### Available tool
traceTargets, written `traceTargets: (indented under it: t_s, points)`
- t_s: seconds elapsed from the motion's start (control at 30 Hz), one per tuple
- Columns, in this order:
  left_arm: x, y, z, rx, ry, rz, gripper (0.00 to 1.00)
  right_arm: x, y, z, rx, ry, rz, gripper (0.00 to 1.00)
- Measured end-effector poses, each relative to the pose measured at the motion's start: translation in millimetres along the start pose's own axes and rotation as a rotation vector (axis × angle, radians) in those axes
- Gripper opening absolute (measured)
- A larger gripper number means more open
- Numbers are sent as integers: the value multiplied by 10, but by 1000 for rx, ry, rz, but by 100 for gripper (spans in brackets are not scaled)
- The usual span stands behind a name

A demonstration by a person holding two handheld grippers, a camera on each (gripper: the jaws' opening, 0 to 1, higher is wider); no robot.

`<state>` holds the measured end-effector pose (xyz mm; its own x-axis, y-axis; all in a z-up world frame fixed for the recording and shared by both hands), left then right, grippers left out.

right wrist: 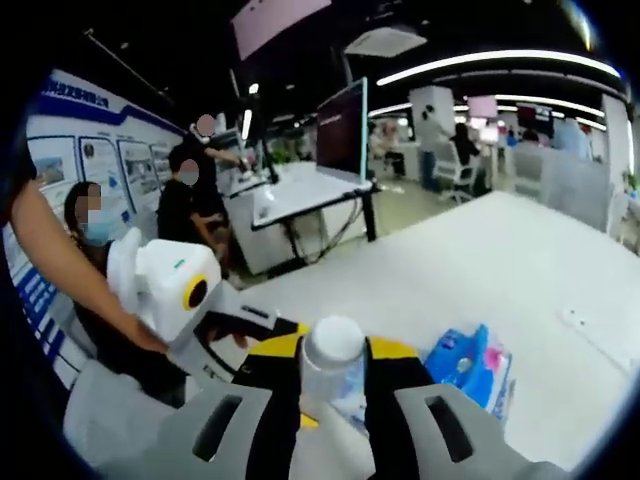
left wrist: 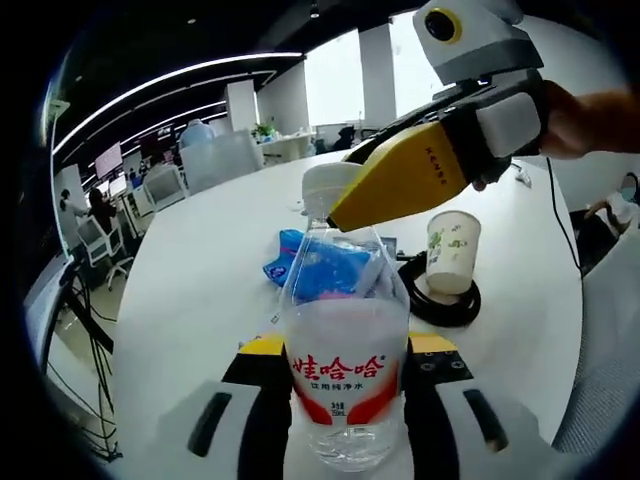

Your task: Arrange the tabletop items into an orderly group along one side of the table until the central work area is clear of visible clutter.

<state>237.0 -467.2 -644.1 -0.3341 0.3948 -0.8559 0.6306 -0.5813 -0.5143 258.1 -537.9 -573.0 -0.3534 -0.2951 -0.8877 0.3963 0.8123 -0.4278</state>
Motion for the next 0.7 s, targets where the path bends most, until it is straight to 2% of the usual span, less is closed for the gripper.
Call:
traceTargets:
  t_s: [0.33, 0.6, 0.7]
  points:
    - [49, -63, 11, -51, -11, -7, 42, -39, 3, -127, -14, -13, 10, 19]
    - [94, -137, 2, -61, -37, 4, 41, -88, 12, -244, -41, 10, 27, 18]
    - [104, -151, -4, -63, -46, 0, 40, -105, 27, -278, -42, -10, 28, 18]
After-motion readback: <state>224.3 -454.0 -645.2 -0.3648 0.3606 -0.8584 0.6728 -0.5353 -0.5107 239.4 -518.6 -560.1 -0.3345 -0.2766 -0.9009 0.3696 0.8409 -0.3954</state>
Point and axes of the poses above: the point that each gripper's makers call its tool centre point, and the gripper's own axes: y roughly forward along the fingers, z roughly to its right, x roughly out of its underside, the point moved 5 cm from there along -y, roughly backward along the fingers, and after that the axes turned 1 degree about z, right-handed, at the moved point
